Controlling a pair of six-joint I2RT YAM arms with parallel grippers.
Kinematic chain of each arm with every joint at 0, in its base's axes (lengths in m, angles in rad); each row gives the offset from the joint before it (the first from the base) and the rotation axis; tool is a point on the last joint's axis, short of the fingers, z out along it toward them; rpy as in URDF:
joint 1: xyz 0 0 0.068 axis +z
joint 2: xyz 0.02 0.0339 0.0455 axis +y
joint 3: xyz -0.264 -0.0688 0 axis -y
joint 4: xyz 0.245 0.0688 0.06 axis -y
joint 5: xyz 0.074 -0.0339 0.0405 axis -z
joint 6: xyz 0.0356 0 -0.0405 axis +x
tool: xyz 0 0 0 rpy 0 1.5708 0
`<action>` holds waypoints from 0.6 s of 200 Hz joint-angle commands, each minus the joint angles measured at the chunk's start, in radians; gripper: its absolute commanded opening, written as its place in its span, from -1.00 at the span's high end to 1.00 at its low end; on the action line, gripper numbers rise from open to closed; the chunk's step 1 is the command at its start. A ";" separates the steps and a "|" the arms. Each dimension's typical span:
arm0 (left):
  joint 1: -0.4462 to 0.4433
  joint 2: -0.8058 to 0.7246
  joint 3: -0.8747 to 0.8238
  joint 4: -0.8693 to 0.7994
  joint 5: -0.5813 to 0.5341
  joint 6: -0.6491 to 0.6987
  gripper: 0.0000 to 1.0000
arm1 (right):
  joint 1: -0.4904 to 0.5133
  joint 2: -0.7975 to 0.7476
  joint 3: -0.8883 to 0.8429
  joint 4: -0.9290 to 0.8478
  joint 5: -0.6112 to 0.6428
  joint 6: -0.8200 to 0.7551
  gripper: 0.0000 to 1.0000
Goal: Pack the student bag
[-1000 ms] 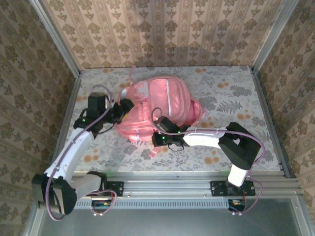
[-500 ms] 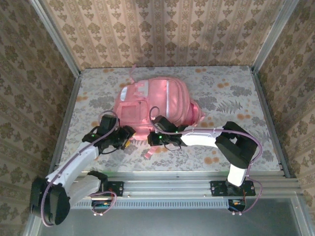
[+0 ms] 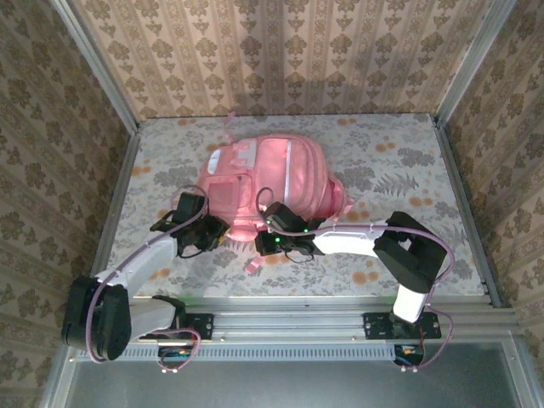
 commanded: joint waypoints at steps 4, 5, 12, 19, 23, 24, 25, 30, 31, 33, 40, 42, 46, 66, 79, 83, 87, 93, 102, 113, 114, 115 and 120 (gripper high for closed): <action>0.051 0.025 0.022 0.031 -0.102 0.030 0.82 | 0.005 -0.074 -0.035 -0.060 0.027 -0.042 1.00; 0.052 0.025 0.023 0.031 -0.101 0.031 0.84 | 0.005 -0.074 -0.036 -0.062 0.027 -0.043 1.00; 0.059 0.026 0.030 0.024 -0.105 0.039 0.95 | 0.004 -0.081 -0.041 -0.077 0.030 -0.052 1.00; 0.068 0.023 0.035 0.014 -0.111 0.045 1.00 | 0.005 -0.089 -0.046 -0.092 0.032 -0.064 1.00; 0.074 0.020 0.038 0.010 -0.114 0.047 1.00 | 0.003 -0.095 -0.051 -0.100 0.034 -0.070 1.00; 0.075 0.020 0.038 0.010 -0.115 0.048 1.00 | 0.003 -0.095 -0.052 -0.102 0.035 -0.072 1.00; 0.076 0.019 0.038 0.009 -0.115 0.048 1.00 | 0.003 -0.097 -0.052 -0.104 0.035 -0.073 1.00; 0.085 0.016 0.040 0.006 -0.115 0.050 1.00 | 0.002 -0.105 -0.058 -0.115 0.038 -0.081 1.00; 0.086 0.015 0.040 0.005 -0.116 0.050 1.00 | 0.002 -0.106 -0.059 -0.117 0.038 -0.083 1.00; 0.089 0.013 0.040 0.004 -0.117 0.051 1.00 | 0.001 -0.110 -0.061 -0.121 0.040 -0.086 1.00; 0.103 0.004 0.042 -0.006 -0.120 0.052 1.00 | -0.002 -0.122 -0.070 -0.136 0.040 -0.096 1.00; 0.107 0.002 0.043 -0.010 -0.121 0.053 1.00 | -0.005 -0.127 -0.072 -0.139 0.041 -0.099 1.00; 0.115 -0.002 0.044 -0.020 -0.124 0.054 1.00 | -0.008 -0.134 -0.078 -0.148 0.042 -0.104 1.00; 0.158 -0.033 0.041 -0.029 -0.127 0.061 1.00 | -0.028 -0.174 -0.104 -0.215 0.050 -0.138 1.00; 0.178 -0.042 0.042 -0.033 -0.126 0.069 1.00 | -0.045 -0.208 -0.130 -0.246 0.062 -0.158 1.00; 0.183 -0.042 0.044 -0.035 -0.125 0.073 1.00 | -0.051 -0.221 -0.140 -0.252 0.065 -0.164 1.00; 0.188 -0.041 0.046 -0.038 -0.123 0.077 1.00 | -0.057 -0.233 -0.149 -0.259 0.065 -0.169 1.00; 0.194 -0.038 0.050 -0.041 -0.120 0.083 1.00 | -0.071 -0.252 -0.164 -0.268 0.064 -0.177 1.00; 0.201 -0.031 0.056 -0.047 -0.113 0.088 1.00 | -0.094 -0.278 -0.184 -0.282 0.058 -0.190 1.00; 0.205 -0.025 0.058 -0.047 -0.110 0.089 1.00 | -0.126 -0.303 -0.202 -0.308 0.050 -0.216 1.00; 0.205 -0.025 0.059 -0.047 -0.110 0.089 1.00 | -0.133 -0.305 -0.206 -0.313 0.050 -0.220 1.00; 0.206 -0.024 0.059 -0.046 -0.110 0.090 1.00 | -0.133 -0.305 -0.206 -0.313 0.050 -0.220 1.00; 0.206 -0.022 0.061 -0.046 -0.111 0.090 1.00 | -0.149 -0.314 -0.212 -0.327 0.049 -0.231 1.00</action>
